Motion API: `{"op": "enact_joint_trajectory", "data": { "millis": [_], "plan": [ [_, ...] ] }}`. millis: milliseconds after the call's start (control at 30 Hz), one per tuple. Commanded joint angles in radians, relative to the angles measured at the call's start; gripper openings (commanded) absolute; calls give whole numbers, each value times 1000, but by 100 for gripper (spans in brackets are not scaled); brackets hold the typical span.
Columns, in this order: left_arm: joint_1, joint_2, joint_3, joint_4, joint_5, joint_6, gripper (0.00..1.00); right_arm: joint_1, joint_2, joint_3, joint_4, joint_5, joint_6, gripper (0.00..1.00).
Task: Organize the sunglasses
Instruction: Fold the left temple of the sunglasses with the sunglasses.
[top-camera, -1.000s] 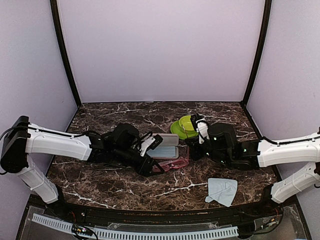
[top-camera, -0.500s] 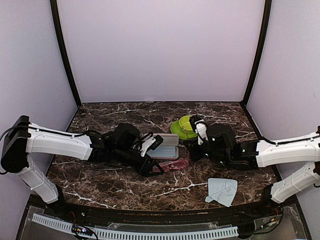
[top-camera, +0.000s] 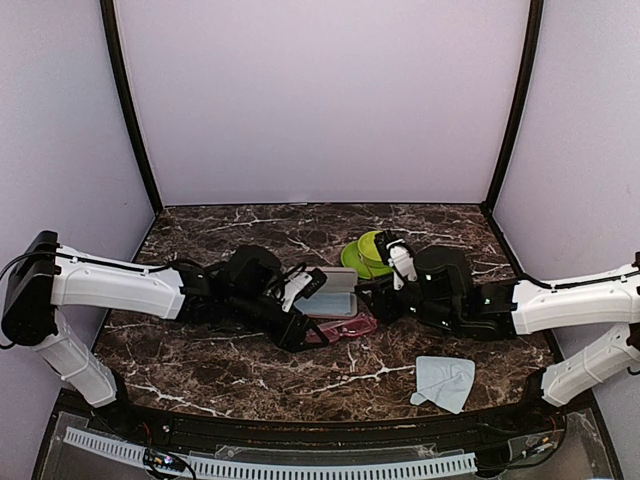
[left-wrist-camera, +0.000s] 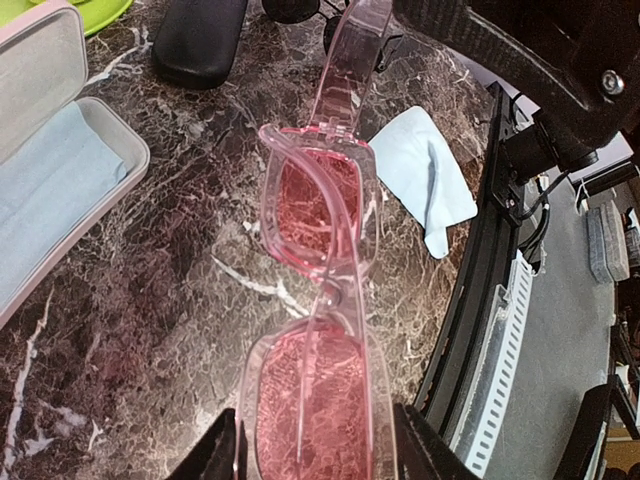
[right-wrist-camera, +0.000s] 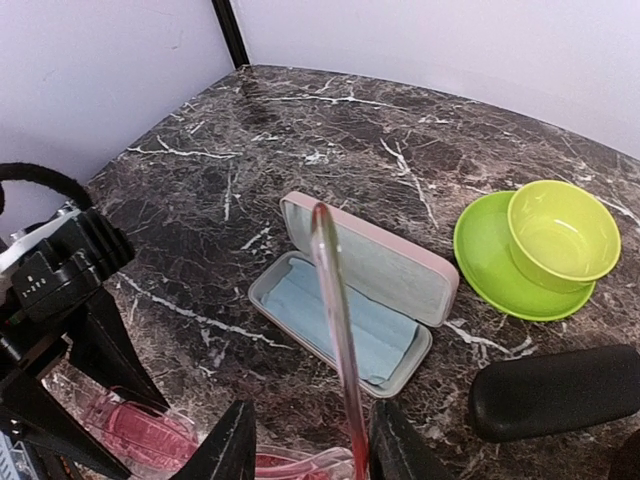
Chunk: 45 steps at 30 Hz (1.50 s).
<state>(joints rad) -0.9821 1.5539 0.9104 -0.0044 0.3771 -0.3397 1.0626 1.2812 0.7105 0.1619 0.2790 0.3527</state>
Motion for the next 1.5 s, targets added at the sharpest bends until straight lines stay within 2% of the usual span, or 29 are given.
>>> {"op": "enact_joint_trajectory", "data": {
  "millis": [0,133,1467],
  "plan": [
    [-6,-16,34,-1,-19,18,8,9,5,-4,67,-96,3,40],
    [-6,-20,34,-3,-26,19,4,10,15,-12,79,-138,10,42],
    [-6,-52,3,19,-59,31,2,36,131,-40,149,-355,83,53]
  ]
}}
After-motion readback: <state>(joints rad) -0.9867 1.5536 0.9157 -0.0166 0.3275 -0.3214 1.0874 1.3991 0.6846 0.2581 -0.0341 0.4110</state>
